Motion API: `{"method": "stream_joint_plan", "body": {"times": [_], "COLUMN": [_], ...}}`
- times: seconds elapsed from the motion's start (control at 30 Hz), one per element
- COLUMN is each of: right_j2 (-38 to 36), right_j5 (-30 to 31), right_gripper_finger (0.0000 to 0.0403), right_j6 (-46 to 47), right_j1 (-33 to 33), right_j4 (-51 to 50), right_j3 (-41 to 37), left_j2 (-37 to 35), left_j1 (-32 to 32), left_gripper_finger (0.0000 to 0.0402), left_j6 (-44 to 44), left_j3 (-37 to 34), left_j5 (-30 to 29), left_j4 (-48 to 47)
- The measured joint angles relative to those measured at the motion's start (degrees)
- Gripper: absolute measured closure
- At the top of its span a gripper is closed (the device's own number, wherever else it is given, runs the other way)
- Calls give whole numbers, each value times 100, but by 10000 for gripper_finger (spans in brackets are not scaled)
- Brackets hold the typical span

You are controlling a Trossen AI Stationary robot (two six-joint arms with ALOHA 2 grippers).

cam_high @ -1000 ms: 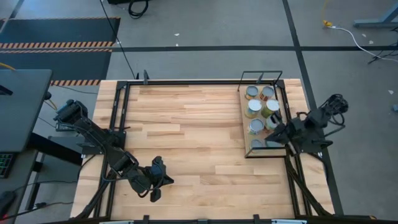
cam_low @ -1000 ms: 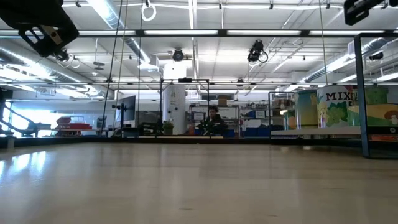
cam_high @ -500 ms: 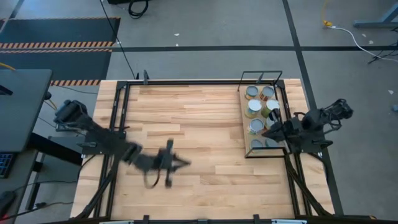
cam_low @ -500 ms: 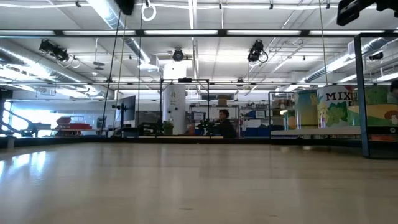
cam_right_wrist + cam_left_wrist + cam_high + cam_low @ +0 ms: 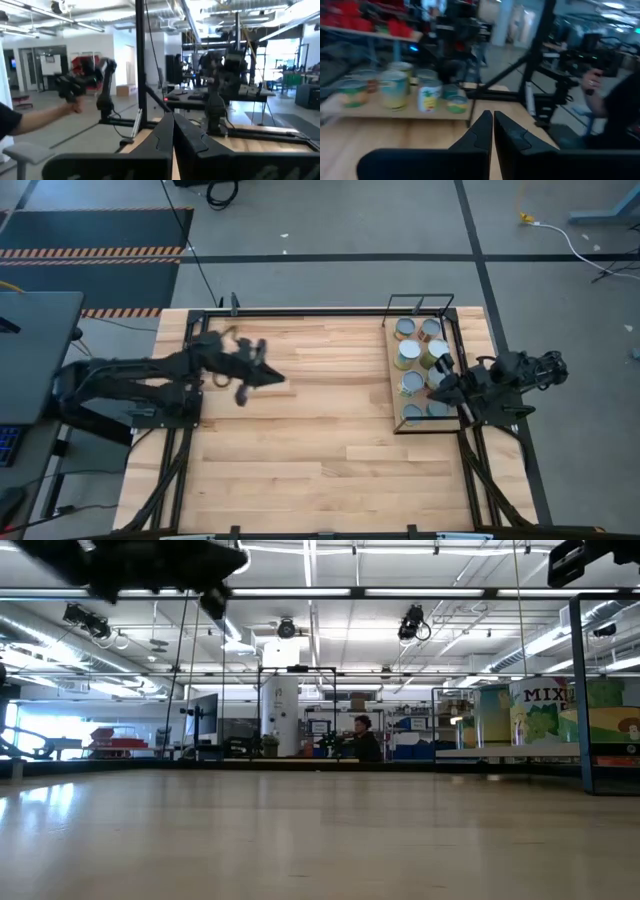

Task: Pick and place cans onto a shelf
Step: Return to Home Position

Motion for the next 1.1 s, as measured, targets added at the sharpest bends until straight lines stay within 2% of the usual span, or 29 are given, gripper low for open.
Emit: {"method": "stream_joint_plan", "body": {"times": [0.1, 0.2, 0.33, 0.4, 0.47, 0.67, 0.83, 0.93, 1.03, 1.1], "right_j2": [43, 181, 249, 216, 143, 15, 10, 8, 12, 34], "right_j5": [183, 733, 1513, 1895, 1987, 1096, 264, -268, -248, -265], "right_gripper_finger": [381, 373, 368, 368, 371, 389, 399, 398, 396, 396], "right_j6": [137, 444, 155, -54, -175, -168, -272, -157, 52, 144], "right_j1": [0, -28, -223, -369, -532, -852, -887, -896, -1116, -1432], "right_j4": [22, 9, 536, 556, 278, -168, 271, 1076, 1755, 1626], "right_j3": [-35, -392, -709, -706, -660, -542, -577, -1040, -1582, -1564], "left_j2": [-760, -1327, -1783, -1922, -1951, -2227, -2634, -2779, -2779, -2765], "left_j1": [323, 415, 616, 706, 759, 872, 894, 894, 888, 888], "left_gripper_finger": [379, 379, 379, 379, 379, 379, 379, 379, 379, 379], "left_j6": [-154, -310, -773, -884, -803, -708, -555, -512, -374, -389], "left_j3": [-984, -1917, -2921, -2862, -2870, -2909, -2909, -2909, -2911, -2911], "left_j5": [-107, -111, -255, -183, -85, 577, 654, 645, 637, 538], "left_j4": [457, 1332, 2295, 1801, 1662, 1807, 1499, 1394, 1452, 1504]}}
